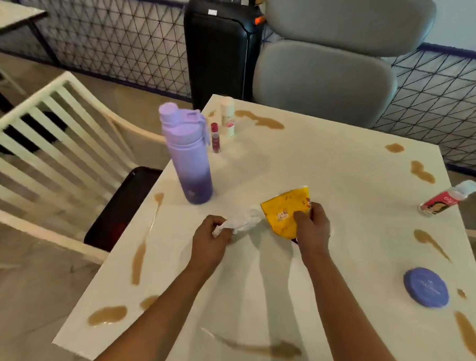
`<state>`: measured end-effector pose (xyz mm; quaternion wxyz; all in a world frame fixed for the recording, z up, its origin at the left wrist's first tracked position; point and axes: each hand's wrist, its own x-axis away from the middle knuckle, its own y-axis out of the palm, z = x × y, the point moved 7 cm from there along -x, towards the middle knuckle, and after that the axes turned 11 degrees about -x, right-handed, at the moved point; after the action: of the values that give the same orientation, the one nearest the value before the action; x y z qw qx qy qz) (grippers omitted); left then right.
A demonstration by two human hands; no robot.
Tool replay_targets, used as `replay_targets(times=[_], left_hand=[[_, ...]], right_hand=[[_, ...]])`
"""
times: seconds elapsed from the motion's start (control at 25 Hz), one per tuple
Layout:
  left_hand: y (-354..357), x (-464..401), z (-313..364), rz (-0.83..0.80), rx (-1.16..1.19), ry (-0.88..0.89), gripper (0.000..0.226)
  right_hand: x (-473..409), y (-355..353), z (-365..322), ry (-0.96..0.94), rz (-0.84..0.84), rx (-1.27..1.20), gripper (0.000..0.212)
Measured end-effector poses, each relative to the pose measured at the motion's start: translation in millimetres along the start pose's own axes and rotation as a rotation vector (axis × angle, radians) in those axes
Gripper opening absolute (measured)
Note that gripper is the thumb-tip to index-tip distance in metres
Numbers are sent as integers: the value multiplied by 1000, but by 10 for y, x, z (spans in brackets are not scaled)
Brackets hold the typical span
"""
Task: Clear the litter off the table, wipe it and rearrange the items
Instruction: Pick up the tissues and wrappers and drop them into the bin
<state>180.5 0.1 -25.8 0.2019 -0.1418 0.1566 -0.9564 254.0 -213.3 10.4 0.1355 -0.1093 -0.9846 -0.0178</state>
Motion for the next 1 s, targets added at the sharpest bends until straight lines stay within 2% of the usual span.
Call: replay_targets(times=[0.28, 0.48, 0.6, 0.8, 1.0], left_hand=[[-1834, 1247, -817, 208, 322, -141, 31], [-2904, 1869, -1671, 431, 424, -319, 24], [-3310, 2077, -2130, 533, 447, -441, 22], [-3783, 2197, -2782, 675, 416, -658, 16], [-4009, 2023, -3315, 693, 410, -865, 15]], right_hand=[[1846, 1271, 193, -140, -338, 134, 22], [2855, 2256, 498, -213, -615, 287, 28], [3238, 2761, 787, -214, -738, 309, 32], [3614, 3457, 1442, -142, -882, 336, 52], [3598, 3917, 2241, -47, -931, 515, 46]])
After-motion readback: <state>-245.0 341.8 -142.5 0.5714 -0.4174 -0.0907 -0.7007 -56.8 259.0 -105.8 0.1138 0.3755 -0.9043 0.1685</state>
